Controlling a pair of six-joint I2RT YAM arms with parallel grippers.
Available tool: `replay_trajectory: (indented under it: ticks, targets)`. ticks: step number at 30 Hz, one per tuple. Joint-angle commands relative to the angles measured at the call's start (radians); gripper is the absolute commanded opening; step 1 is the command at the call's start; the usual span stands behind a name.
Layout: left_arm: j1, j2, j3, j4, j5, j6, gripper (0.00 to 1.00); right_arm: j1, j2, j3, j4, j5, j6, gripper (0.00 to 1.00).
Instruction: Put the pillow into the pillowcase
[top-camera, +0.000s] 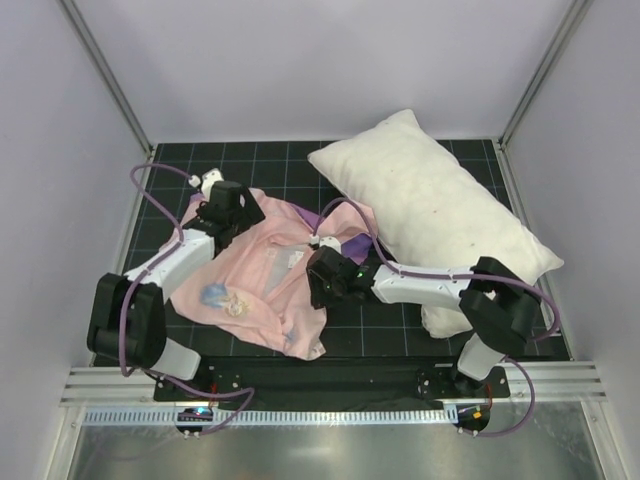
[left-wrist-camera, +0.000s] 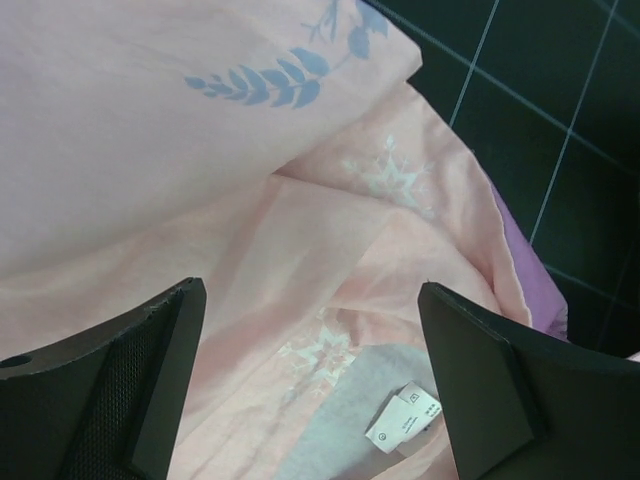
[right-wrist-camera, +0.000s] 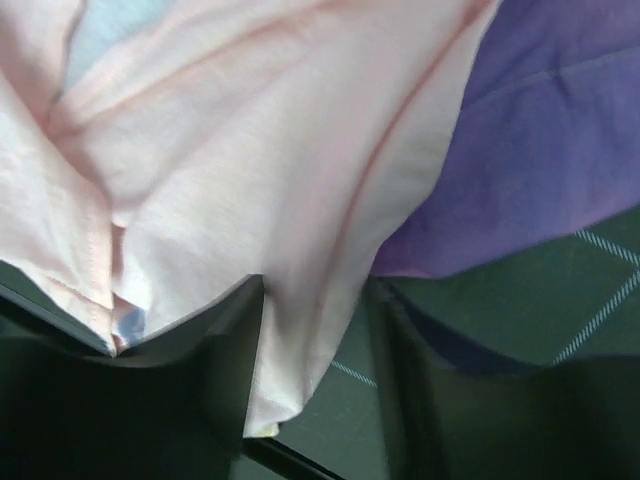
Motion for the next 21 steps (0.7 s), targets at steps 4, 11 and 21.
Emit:
replay_trajectory:
  ticks: [4, 11, 21]
  targets:
    - [0.001, 0.091, 0.066, -0.029, 0.081, 0.068, 0.92, 0.008, 0.03, 0.089, 0.022, -0.016, 0.058, 0.04]
    - [0.098, 0.18, 0.075, -0.023, 0.152, 0.045, 0.91, 0.01, -0.104, 0.067, -0.422, 0.398, 0.334, 0.04]
    - [0.043, 0.074, 0.032, -0.032, 0.031, 0.066, 0.88, 0.03, -0.044, 0.086, -0.866, 0.552, 0.686, 0.49]
